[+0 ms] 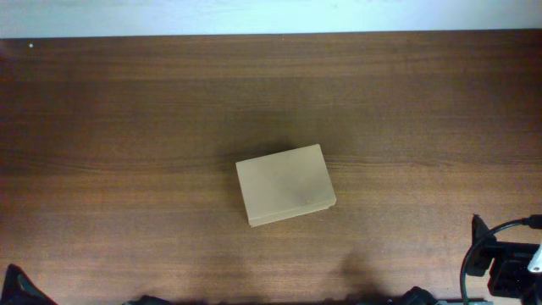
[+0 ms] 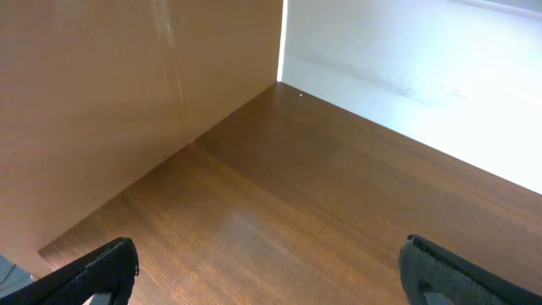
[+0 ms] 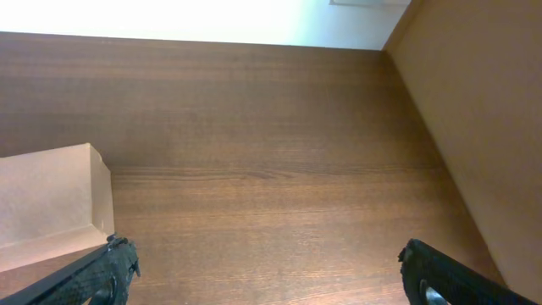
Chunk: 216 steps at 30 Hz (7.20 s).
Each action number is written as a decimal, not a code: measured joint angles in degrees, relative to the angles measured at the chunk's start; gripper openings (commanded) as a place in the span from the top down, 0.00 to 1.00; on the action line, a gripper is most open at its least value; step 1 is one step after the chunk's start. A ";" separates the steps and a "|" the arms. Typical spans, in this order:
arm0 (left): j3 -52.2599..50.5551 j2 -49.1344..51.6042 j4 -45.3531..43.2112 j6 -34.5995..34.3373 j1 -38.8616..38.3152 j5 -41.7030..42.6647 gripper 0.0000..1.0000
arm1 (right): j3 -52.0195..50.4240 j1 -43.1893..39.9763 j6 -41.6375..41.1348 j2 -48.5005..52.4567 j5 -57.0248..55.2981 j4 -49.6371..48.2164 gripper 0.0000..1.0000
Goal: Pack container
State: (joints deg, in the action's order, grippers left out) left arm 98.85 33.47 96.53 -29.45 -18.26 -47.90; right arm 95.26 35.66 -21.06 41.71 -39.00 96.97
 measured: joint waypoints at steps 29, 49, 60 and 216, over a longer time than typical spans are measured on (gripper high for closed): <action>0.00 0.00 0.00 -0.02 0.00 0.00 0.01 | 0.00 -0.39 0.50 0.00 -0.09 -0.11 0.01; -0.07 -0.02 0.02 -0.20 0.00 -0.17 0.01 | -26.21 -38.64 1.40 -23.71 18.18 -62.62 0.01; -0.07 -0.02 0.07 -0.20 0.00 -0.24 0.01 | -62.69 -39.71 1.38 -35.50 29.59 -87.93 0.01; -95.21 -32.59 -86.97 7.41 19.96 44.28 0.01 | -94.53 -39.76 1.33 -40.81 32.94 -93.18 0.01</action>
State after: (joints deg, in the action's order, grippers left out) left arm 3.64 0.89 9.56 -22.04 1.69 -3.62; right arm 0.73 -4.10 -19.73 0.91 -6.07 3.79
